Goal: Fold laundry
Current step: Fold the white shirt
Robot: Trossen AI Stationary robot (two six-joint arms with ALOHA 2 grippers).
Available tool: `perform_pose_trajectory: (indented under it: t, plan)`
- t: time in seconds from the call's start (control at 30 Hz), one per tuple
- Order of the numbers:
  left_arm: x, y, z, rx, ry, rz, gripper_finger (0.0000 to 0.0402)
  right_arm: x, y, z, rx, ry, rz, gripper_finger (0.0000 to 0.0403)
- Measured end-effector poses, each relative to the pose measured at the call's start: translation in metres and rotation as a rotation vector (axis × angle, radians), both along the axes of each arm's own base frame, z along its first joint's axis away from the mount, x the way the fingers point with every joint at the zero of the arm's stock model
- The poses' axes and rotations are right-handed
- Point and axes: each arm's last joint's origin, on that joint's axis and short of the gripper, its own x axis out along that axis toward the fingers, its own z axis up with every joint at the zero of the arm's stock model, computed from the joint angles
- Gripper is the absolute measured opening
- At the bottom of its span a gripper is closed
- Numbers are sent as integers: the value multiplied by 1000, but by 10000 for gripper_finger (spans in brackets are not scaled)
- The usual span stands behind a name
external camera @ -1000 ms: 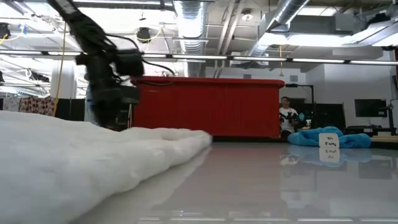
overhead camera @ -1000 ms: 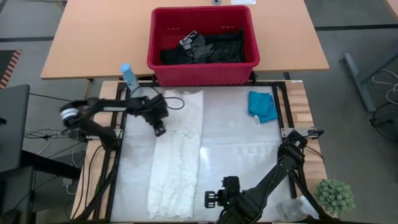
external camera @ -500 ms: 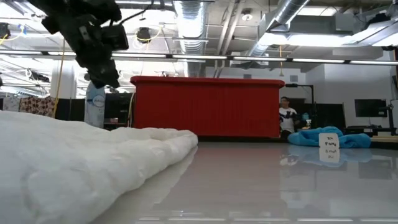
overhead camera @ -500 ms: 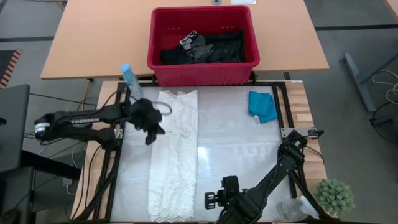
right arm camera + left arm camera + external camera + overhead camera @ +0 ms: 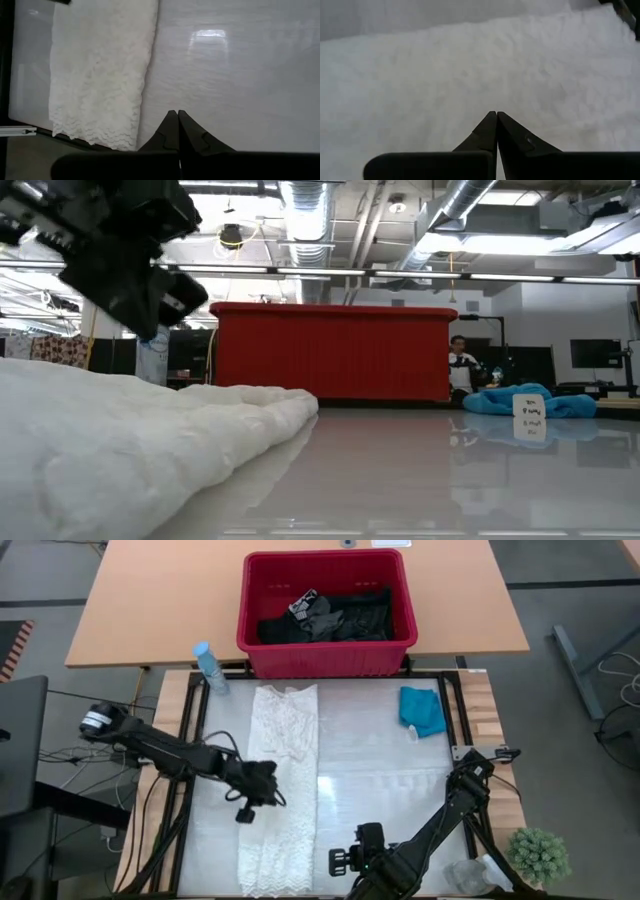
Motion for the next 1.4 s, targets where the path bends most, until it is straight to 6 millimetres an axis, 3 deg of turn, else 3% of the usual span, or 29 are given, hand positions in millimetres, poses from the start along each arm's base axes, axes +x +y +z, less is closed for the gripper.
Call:
perform_pose_trajectory:
  t: [0.33,0.63,0.77,0.97,1.13,1.23,1.4]
  plan:
    - [20,-27,-40,-88,47,-140,0,3,3,1,38,-30,-4,16]
    - [36,-10,-62,-158,111,-105,0,3,3,1,40,-31,-5,16]
    - [58,-3,-64,-148,95,-79,0,3,3,1,40,-31,-5,16]
    - [115,11,-61,-76,17,-22,0,3,3,1,40,-31,-6,16]
    - [168,45,-50,-35,-67,58,0,2,4,1,56,-41,-31,16]
    - [191,69,-30,-10,-84,80,0,1,5,1,59,-43,-36,16]
    - [204,93,20,49,-65,23,0,-2,7,0,49,-33,-28,16]
